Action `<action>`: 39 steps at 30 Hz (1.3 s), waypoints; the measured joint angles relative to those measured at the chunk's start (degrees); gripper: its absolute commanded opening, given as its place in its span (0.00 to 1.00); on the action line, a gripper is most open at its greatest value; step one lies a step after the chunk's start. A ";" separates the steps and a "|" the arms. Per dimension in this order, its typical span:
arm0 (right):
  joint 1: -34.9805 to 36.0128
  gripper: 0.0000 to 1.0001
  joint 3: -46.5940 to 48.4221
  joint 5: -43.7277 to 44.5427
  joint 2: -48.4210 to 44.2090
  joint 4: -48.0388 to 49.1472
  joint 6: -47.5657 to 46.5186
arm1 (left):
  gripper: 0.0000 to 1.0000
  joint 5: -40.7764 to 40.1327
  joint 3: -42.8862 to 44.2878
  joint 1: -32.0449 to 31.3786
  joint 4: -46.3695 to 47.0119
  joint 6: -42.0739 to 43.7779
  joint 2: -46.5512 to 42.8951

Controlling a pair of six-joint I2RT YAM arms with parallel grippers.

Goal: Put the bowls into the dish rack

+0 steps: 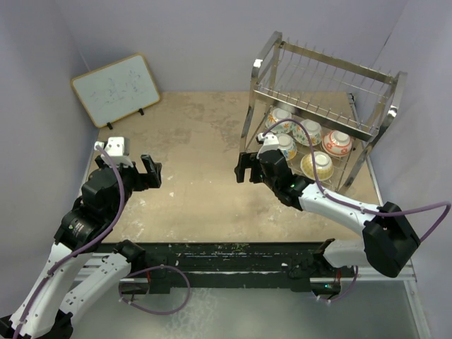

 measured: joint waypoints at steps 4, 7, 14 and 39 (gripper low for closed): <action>0.00 0.99 0.00 -0.02 0.00 0.00 0.00 | 0.99 0.00 0.00 0.00 0.00 0.00 -0.07; 0.00 0.99 0.00 0.00 0.00 0.00 0.00 | 0.99 0.00 0.00 0.00 0.00 0.00 -0.07; 0.00 0.99 -0.02 -0.02 -0.04 0.02 0.00 | 0.99 0.00 0.00 0.00 0.00 0.00 -0.07; 0.00 0.99 -0.98 0.07 -1.44 1.29 0.00 | 0.99 0.00 0.00 0.00 0.02 0.00 -0.07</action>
